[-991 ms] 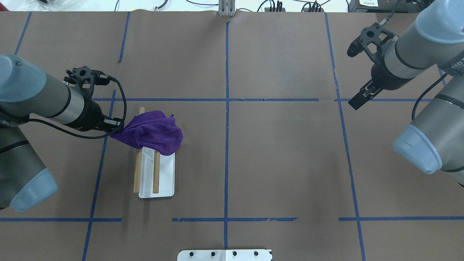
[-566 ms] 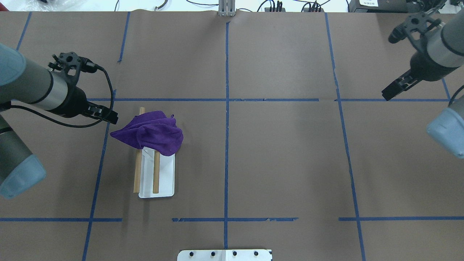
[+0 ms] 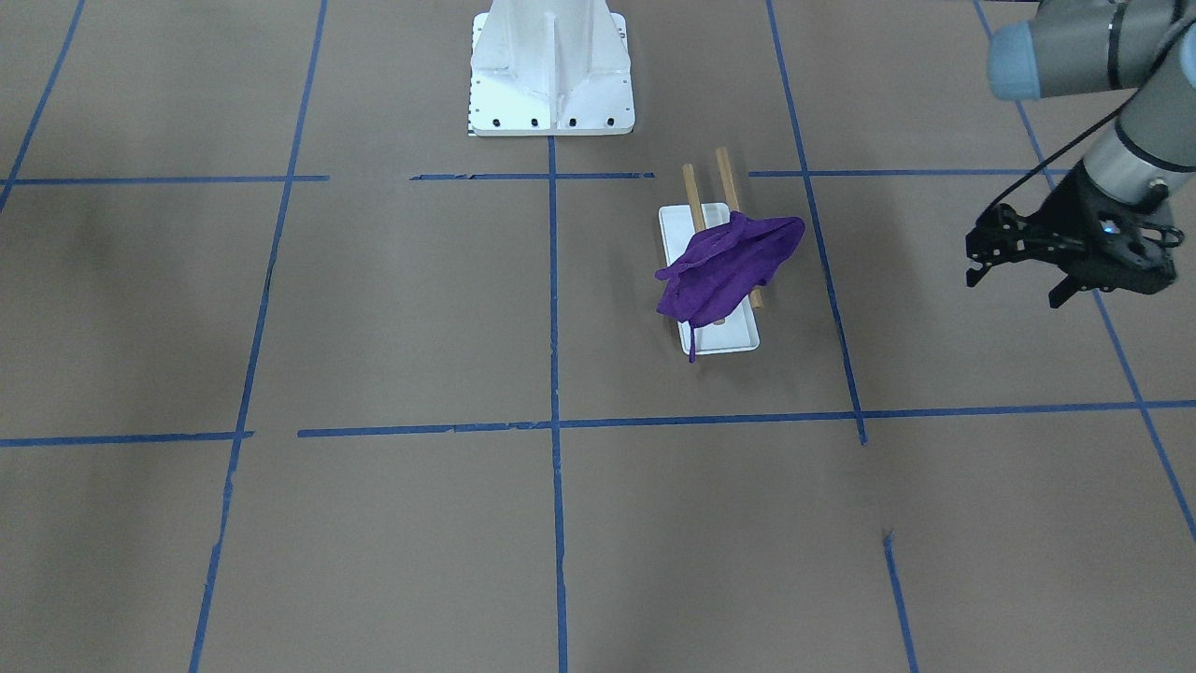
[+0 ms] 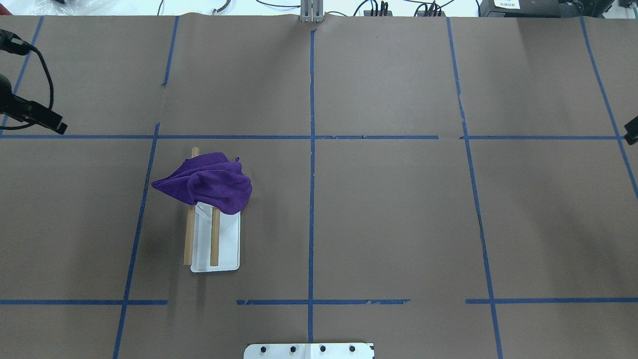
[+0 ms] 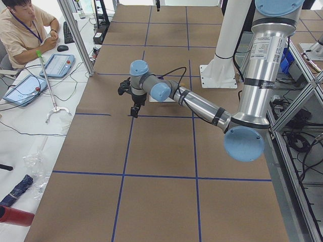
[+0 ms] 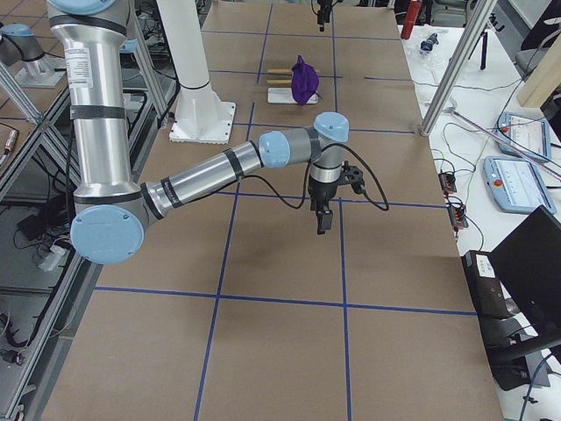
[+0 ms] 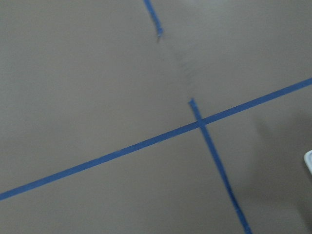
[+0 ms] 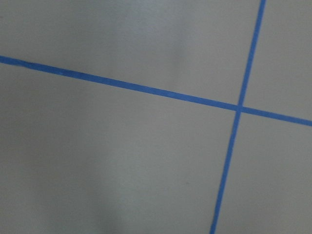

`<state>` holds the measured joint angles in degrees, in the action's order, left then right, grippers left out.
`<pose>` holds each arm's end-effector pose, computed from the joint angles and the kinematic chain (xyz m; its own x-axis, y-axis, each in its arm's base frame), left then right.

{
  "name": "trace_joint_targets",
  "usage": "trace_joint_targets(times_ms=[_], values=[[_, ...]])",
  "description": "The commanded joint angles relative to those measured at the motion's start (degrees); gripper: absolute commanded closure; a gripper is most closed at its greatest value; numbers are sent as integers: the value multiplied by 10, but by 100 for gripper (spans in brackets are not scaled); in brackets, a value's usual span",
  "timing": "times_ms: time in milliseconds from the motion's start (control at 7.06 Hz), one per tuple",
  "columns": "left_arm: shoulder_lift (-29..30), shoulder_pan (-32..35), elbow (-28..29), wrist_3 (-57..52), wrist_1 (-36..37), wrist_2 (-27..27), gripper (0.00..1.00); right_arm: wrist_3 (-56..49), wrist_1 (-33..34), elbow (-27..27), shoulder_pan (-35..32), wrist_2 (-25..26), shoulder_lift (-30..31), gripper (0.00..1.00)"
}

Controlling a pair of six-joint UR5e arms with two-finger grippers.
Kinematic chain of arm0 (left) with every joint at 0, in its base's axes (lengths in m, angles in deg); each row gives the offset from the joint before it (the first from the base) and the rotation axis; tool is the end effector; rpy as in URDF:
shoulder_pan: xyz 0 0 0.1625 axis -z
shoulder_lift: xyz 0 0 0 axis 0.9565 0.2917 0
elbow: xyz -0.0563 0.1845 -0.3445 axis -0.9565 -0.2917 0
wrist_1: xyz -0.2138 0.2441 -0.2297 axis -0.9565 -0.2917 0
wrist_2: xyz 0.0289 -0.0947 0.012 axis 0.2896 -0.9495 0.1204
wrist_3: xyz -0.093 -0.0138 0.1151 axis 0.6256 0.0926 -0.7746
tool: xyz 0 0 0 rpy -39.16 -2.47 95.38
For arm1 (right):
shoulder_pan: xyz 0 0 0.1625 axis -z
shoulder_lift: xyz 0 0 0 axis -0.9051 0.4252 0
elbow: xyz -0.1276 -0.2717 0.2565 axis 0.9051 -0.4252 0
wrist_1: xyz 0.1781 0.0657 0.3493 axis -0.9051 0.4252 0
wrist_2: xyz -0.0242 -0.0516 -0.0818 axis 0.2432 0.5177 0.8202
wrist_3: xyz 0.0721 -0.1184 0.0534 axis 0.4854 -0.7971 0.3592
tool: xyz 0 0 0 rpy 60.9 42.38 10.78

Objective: Hang towel on rack

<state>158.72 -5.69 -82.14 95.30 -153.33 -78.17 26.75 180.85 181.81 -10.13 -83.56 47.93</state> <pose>0.1723 -0.5139 0.4633 0.6816 0.2482 -0.6884 -0.1140 0.9652 0.2352 -0.0708 -0.4703 0.5224 0.8256 -0.1391 0.5469 0.1293 0.9900 0.0566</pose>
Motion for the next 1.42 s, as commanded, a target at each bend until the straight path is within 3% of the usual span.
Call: trace_joint_targets(times_ms=[0, 142, 283, 566, 991, 1274], values=[[-16, 103, 37, -89, 60, -23, 0, -33, -2, -14, -74, -45, 52, 0], [-51, 149, 44, -189, 60, -22, 0, -35, -33, -14, -98, -66, 88, 0], [-72, 193, 49, -219, 64, -23, 0, -35, -87, -18, -108, -66, 129, 0], [-99, 202, 49, -220, 71, -24, 0, -33, -209, -90, -131, -97, 158, 0], [-108, 202, 53, -219, 95, -23, 0, -15, -214, -90, -132, -105, 147, 0], [-163, 204, 23, -227, 57, -25, 0, 2, -212, -95, -131, -102, 138, 0]])
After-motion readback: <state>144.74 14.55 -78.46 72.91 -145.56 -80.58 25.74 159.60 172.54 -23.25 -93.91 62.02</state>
